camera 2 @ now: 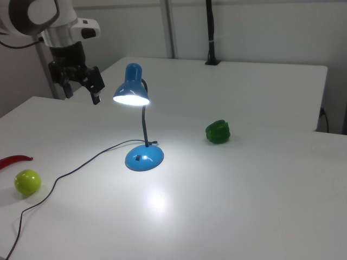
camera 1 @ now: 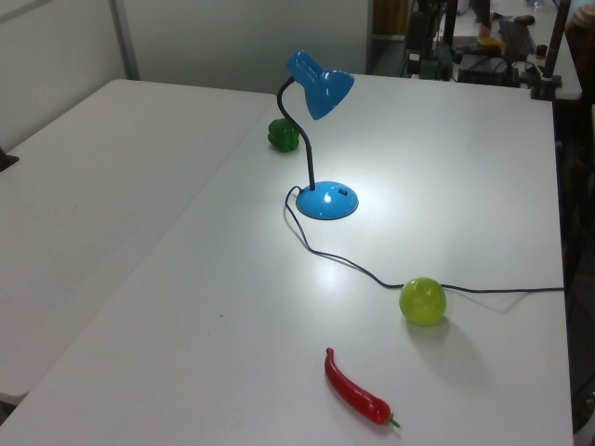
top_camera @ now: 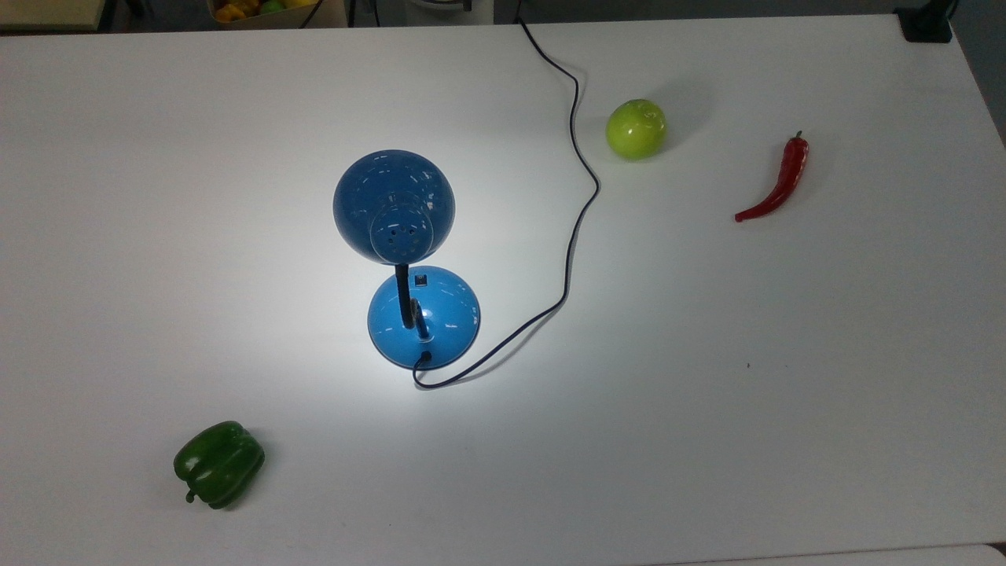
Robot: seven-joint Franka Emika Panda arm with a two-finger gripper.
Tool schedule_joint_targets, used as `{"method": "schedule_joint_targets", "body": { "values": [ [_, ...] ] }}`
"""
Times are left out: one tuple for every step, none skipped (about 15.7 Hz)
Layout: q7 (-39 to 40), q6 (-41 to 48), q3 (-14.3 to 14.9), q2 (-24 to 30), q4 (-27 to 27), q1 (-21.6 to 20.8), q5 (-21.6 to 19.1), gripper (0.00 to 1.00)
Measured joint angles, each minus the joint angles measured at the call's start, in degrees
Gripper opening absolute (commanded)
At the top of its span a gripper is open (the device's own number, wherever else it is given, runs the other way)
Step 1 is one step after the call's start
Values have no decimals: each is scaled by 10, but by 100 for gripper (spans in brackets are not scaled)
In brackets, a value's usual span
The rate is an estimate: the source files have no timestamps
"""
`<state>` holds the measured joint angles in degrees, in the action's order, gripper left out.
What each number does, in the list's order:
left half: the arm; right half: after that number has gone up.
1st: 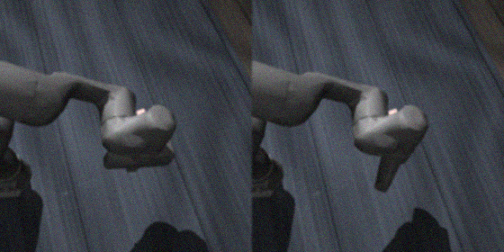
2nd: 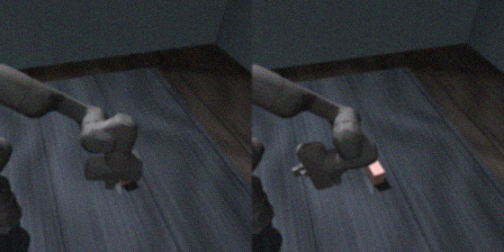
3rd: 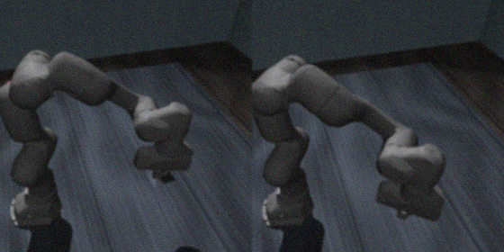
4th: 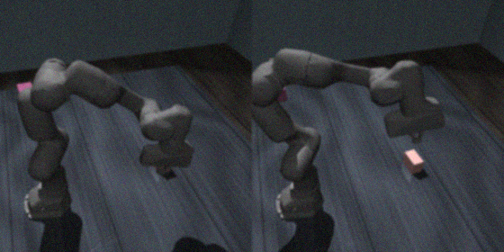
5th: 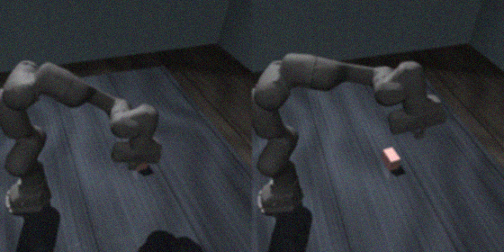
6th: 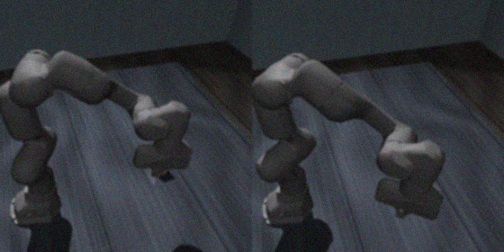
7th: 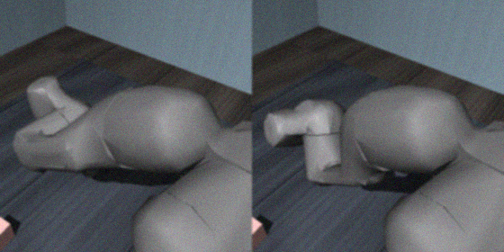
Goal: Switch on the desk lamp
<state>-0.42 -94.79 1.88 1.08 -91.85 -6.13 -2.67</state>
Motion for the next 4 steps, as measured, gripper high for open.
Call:
{"method": "schedule_joint_targets", "body": {
  "values": [
    [7, -4, 0, -1, -1, 0, 3, 100],
    [11, -6, 0, -2, -1, 0, 7, 100],
    [13, -6, 0, -3, -1, 0, 12, 100],
    [14, -6, -1, -3, -1, 0, 17, 100]
  ]
}}
